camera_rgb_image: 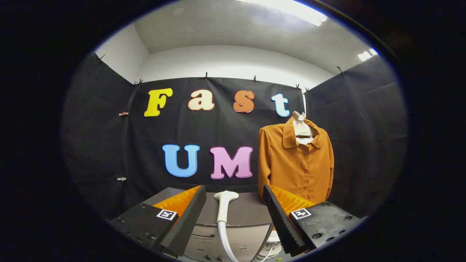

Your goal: Iron the clothes twice with a garment steamer, once on the left side and once on the right side.

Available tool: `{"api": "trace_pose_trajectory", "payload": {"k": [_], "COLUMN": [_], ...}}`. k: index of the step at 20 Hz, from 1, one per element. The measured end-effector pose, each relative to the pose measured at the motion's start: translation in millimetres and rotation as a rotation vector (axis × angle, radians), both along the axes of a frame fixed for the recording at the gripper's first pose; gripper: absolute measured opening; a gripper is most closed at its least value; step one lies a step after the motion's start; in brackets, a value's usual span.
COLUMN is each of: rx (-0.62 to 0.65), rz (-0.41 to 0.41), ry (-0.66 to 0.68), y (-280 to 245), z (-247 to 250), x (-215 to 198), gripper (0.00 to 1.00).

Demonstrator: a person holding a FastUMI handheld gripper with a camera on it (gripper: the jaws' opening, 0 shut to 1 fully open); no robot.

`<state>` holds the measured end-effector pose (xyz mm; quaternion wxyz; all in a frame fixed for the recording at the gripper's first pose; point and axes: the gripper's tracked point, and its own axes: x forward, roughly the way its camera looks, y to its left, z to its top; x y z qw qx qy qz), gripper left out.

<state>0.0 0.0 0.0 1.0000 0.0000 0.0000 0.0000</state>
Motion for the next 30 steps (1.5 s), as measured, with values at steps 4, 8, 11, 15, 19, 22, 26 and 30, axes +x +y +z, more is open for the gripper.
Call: {"api": "trace_pose_trajectory", "payload": {"k": [4,8,11,15,19,22,26,30], "rx": [-0.002,-0.004,-0.007,-0.011,-0.014,-0.026,-0.017,-0.014], "rz": [-0.002,-0.003,-0.003,-0.005,-0.007,-0.019,-0.018,-0.029], "ry": [0.006,0.008,0.022,0.028,0.030,0.032,0.040,0.038], "y": [1,2,3,5,7,8,15,26], "z": [-2,-3,-7,-8,-9,-10,-12,-12], "x": [2,6,7,8,9,8,5,0], "gripper": [0.98,0.98,0.98,0.98,0.98,0.98,0.98,0.98]}}
